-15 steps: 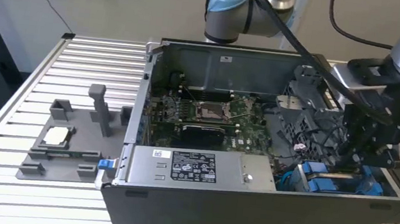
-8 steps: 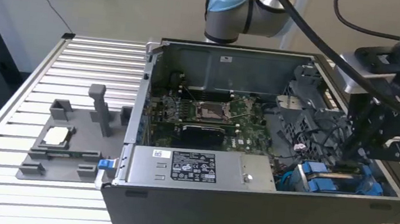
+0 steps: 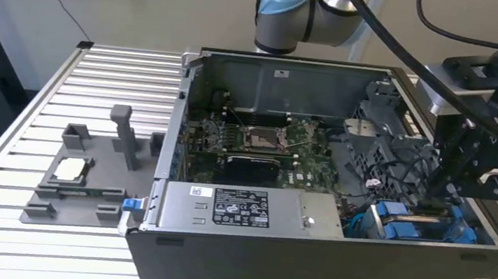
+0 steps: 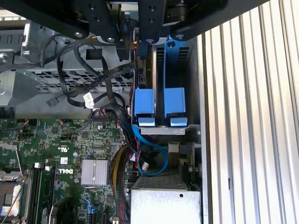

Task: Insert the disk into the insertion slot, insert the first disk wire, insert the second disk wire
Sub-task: 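Insert the second disk wire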

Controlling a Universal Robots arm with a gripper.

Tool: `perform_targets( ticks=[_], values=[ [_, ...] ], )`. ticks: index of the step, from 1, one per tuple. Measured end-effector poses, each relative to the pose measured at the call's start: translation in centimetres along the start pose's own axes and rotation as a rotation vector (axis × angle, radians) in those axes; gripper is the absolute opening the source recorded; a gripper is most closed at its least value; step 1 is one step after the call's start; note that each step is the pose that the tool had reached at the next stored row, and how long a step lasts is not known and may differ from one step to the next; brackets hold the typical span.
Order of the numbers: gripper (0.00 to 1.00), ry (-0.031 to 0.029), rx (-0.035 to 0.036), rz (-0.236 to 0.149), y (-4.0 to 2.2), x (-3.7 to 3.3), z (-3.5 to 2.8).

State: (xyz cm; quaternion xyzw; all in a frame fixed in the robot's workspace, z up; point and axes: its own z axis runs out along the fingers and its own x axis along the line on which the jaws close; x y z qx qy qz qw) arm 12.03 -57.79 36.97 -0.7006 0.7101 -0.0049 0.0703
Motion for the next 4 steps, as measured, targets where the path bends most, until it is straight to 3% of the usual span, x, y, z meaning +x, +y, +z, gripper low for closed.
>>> perform_targets(
  ticks=[4],
  values=[
    [0.24,0.0,0.0,0.0,0.0,0.0,-0.01]
  ],
)
